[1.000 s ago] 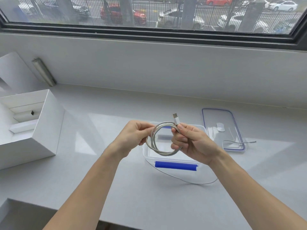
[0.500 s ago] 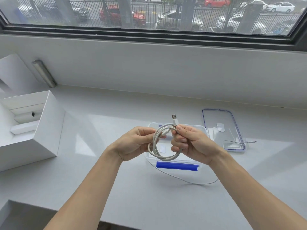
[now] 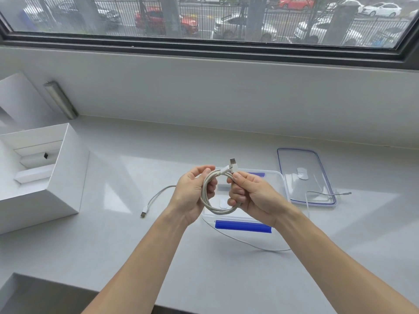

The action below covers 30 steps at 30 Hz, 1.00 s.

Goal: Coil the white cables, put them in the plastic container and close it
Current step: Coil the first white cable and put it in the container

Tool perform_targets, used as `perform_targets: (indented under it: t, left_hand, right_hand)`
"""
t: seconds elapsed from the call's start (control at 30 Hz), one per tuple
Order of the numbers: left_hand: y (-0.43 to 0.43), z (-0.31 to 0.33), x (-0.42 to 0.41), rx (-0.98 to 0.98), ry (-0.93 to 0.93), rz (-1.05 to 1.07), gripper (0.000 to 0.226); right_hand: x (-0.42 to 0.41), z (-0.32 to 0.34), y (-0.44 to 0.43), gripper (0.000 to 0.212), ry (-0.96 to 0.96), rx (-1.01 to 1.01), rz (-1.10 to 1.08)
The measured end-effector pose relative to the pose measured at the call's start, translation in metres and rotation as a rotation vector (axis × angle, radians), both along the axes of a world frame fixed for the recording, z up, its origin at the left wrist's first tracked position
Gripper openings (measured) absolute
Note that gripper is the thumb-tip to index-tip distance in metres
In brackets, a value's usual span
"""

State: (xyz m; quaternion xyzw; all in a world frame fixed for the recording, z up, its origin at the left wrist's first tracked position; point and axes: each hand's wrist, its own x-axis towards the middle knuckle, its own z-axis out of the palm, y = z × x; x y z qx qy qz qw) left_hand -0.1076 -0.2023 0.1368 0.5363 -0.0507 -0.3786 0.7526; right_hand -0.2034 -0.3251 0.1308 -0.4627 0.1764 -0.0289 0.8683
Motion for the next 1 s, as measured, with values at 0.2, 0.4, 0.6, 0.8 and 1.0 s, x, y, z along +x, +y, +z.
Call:
perform_targets:
  t: [0.2,0.4,0.6,0.8,1.0]
  left_hand:
    - [0.018,-0.004,0.003,0.158,-0.376,-0.062,0.014]
    - [0.014,-0.01,0.0,0.213,-0.464,-0.014,0.015]
    - [0.006,-0.016,-0.001,0.204,-0.483,-0.096,0.019]
    - [-0.018,-0.017,0.001,0.229,-0.543,-0.096,0.016]
    - [-0.049,-0.027,0.02,0.395,-0.625,-0.101,0.006]
  right_hand:
    - [0.002,-0.002,-0.008,0.025,-0.05,0.093,-0.109]
    - [0.003,-0.009,-0.011,0.026,-0.03,0.084,-0.09]
    - [-0.002,-0.024,-0.02,0.026,0.024,0.065,-0.1]
    - [0.0,-0.025,-0.034,0.022,0.019,-0.024,-0.165]
    - [-0.002,-0.022,-0.059,0.017,0.099,-0.196,-0.237]
